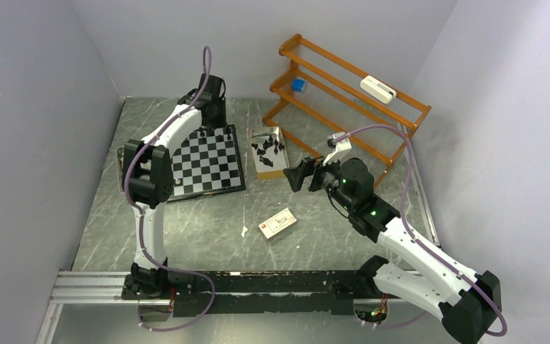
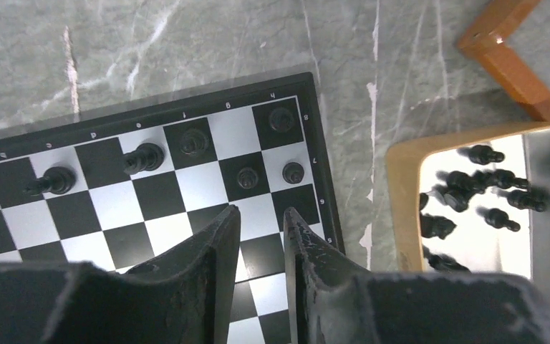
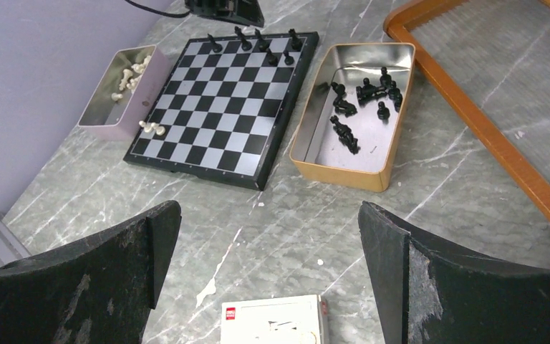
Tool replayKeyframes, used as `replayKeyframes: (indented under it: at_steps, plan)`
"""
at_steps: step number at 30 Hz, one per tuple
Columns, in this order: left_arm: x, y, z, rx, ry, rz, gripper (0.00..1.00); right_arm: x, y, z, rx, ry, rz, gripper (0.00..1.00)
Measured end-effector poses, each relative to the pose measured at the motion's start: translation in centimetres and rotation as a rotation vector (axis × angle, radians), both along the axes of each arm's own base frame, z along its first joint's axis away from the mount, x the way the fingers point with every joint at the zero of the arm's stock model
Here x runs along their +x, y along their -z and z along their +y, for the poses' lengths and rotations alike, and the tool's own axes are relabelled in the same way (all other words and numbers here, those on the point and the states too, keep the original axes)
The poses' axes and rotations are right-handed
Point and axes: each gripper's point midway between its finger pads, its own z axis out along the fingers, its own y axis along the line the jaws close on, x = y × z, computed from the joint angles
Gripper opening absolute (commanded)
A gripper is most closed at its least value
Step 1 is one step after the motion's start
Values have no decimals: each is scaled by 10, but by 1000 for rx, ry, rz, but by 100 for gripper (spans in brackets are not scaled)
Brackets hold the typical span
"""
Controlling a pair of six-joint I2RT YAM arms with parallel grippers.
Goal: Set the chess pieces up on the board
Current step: Pick up the chess piece from the storage box.
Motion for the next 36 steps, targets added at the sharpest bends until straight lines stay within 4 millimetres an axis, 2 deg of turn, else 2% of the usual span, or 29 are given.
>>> replayKeyframes:
  at_steps: [7,14,26,32,36]
  plan:
    - [0,39,2,23,-5,68,33,0,0,0,-1,-2,1,100]
    - [0,61,6,37,-12,108,34,2,8,2,-14,-2,18,100]
    - [6,68,12,39,-25,105,31,3,8,2,-15,-1,19,100]
    - [8,66,11,32,-18,101,36,3,9,3,-17,-2,21,100]
    - [7,58,3,12,7,90,37,3,10,3,-18,-2,23,100]
